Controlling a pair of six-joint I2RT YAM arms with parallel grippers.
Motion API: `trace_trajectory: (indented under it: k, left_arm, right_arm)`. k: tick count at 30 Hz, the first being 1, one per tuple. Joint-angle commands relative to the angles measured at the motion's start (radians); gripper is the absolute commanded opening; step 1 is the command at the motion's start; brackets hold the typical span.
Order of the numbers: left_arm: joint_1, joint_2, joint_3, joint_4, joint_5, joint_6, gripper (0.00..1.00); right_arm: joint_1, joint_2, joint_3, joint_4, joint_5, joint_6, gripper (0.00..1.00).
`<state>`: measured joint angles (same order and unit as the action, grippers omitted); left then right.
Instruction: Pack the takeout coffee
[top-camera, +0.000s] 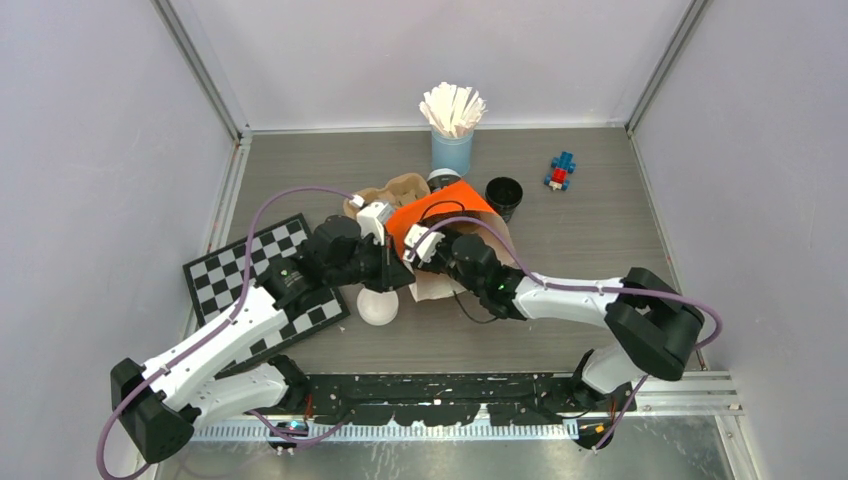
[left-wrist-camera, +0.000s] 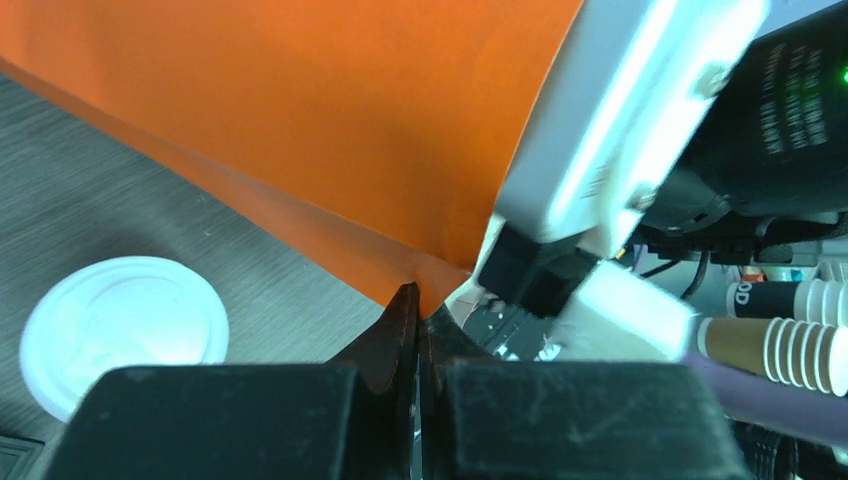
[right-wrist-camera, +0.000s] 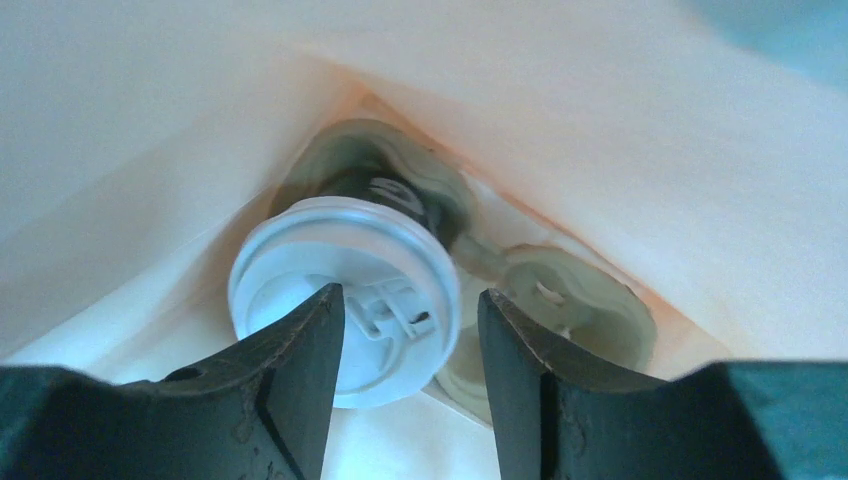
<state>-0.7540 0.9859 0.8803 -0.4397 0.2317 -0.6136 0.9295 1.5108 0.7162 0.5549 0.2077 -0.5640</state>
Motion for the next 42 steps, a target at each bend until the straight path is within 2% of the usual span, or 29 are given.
trace_trajectory:
  k: [1,16,22,28,32,38,42]
  left_arm:
    - [-0.02,-0.011,0.048,0.0,0.076,-0.014,0.0]
    - [-0.02,-0.049,0.039,-0.005,0.079,-0.049,0.0]
    - [-0.019,-0.047,0.05,0.015,0.088,-0.079,0.0]
    - [-0.019,-0.046,0.052,0.032,0.101,-0.102,0.0]
    - [-0.019,-0.037,0.058,0.052,0.112,-0.123,0.0]
    - [-0.02,-0.008,0.084,0.069,0.116,-0.154,0.0]
    - [-0.019,0.003,0.092,0.079,0.118,-0.172,0.0]
  right_arm:
    - [-0.003,-0.122,0.019,-0.047,-0.004,0.058,0.57]
    - [-0.003,-0.441,0.051,-0.509,-0.125,0.189,0.57]
    - [-0.004,-0.575,0.149,-0.779,-0.231,0.253,0.59]
    - [-0.003,-0.646,0.264,-1.022,-0.236,0.326,0.6]
    - [-0.003,-0.682,0.355,-1.087,-0.212,0.441,0.61]
    - [-0.003,-0.654,0.523,-1.205,-0.007,0.645,0.63]
    - [-0.003,-0.657,0.577,-1.261,0.086,0.755,0.64]
